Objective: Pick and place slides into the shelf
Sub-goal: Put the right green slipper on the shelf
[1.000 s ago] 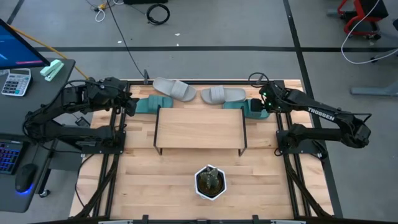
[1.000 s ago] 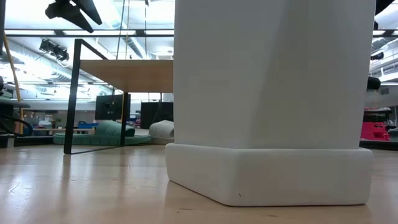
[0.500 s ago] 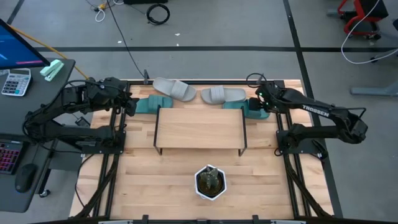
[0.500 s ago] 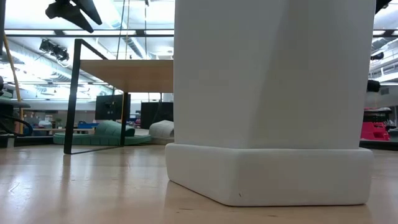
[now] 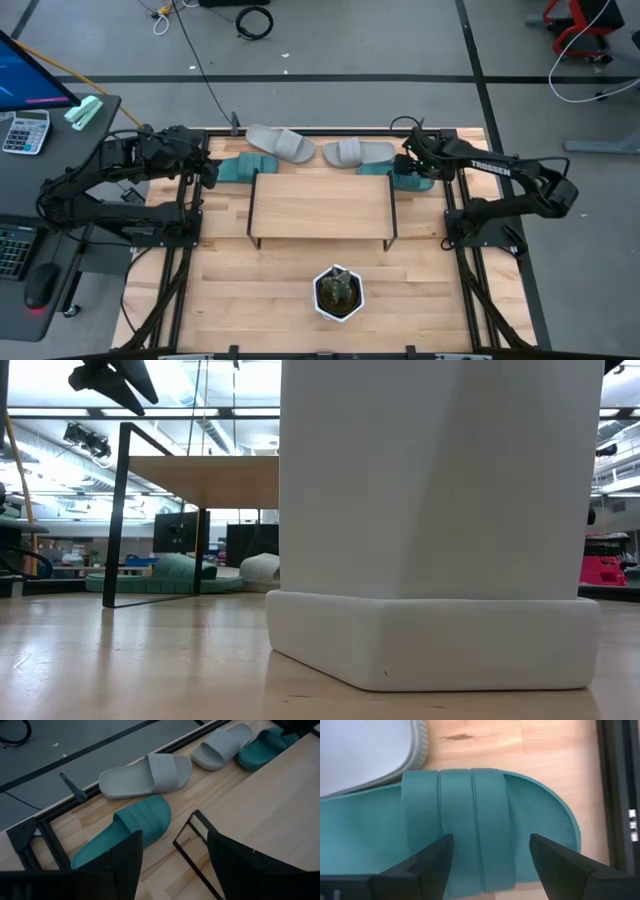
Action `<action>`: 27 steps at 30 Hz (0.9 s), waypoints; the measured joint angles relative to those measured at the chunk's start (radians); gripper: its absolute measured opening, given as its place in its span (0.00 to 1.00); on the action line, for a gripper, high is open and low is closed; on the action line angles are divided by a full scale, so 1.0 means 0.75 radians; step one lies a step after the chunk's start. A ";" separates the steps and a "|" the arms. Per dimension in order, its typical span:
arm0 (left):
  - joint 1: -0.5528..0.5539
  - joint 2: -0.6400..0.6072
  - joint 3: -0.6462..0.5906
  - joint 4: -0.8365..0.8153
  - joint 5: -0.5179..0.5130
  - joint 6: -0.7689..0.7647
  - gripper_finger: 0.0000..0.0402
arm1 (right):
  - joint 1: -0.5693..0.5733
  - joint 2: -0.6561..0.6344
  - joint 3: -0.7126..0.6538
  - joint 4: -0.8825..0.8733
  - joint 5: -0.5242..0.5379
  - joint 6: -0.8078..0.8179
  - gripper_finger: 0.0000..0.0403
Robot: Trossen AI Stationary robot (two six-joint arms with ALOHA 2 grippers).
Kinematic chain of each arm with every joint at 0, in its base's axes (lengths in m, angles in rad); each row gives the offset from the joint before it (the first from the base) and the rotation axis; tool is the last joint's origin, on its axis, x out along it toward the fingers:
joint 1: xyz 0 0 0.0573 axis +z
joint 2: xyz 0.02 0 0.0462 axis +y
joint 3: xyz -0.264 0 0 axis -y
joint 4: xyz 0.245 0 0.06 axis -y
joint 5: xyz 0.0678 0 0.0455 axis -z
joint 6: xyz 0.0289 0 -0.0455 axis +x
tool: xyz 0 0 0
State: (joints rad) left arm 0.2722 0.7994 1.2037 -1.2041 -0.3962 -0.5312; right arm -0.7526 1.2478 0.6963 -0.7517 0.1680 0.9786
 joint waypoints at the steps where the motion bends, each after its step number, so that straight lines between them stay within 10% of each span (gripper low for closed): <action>1: 0.000 0.000 0.000 0.001 0.000 -0.001 0.56 | -0.008 0.009 0.000 0.005 -0.010 -0.001 0.67; 16: 0.000 0.000 0.000 0.003 0.000 -0.008 0.56 | -0.027 0.150 -0.086 0.186 -0.104 0.003 0.67; 27: -0.001 0.000 0.000 0.005 -0.011 -0.009 0.56 | -0.023 -0.069 -0.217 0.265 -0.116 0.045 0.67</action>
State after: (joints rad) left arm 0.2718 0.7994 1.2037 -1.2005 -0.4046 -0.5381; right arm -0.7699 1.1959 0.5336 -0.5532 0.0808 1.0126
